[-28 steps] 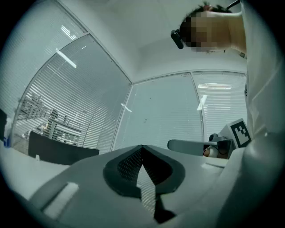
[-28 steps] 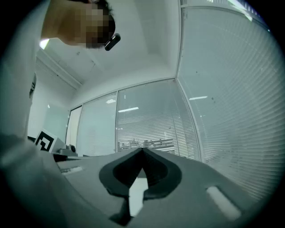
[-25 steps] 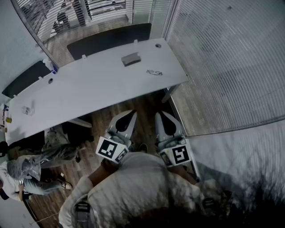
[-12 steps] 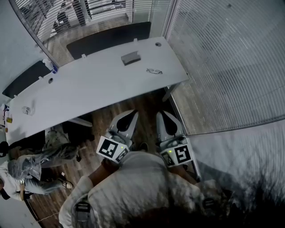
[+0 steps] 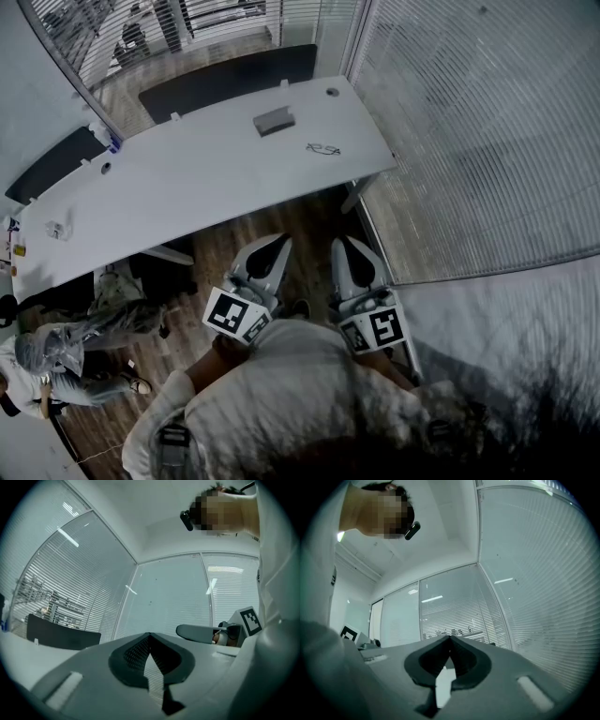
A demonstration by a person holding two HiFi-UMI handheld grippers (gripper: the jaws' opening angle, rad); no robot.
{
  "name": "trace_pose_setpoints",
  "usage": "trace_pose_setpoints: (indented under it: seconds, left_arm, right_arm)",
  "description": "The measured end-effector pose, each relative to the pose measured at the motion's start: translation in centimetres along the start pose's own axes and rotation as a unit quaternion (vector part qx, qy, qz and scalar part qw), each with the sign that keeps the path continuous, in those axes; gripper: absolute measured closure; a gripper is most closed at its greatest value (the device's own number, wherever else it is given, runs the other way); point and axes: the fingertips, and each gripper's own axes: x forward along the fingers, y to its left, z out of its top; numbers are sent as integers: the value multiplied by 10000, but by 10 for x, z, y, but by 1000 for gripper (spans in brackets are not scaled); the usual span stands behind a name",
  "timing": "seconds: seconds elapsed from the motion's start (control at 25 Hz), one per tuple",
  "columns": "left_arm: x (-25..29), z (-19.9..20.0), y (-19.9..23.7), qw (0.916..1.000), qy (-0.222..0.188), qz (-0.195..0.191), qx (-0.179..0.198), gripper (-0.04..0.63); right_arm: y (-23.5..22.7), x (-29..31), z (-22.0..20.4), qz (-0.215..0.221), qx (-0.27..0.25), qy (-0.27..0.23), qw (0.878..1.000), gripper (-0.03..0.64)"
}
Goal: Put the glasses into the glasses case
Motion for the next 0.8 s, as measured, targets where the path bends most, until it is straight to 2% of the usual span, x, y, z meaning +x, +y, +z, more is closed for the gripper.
trace_pose_setpoints:
  seconds: [0.52, 0.8]
  left_arm:
    - [30, -23, -44, 9999, 109, 13, -128, 594]
    - [40, -32, -44, 9997, 212, 120, -84, 594]
  right_arm:
    - [-38, -33, 5, 131, 38, 175, 9998, 615]
    - [-55, -29, 1, 181, 178, 159, 9996, 615]
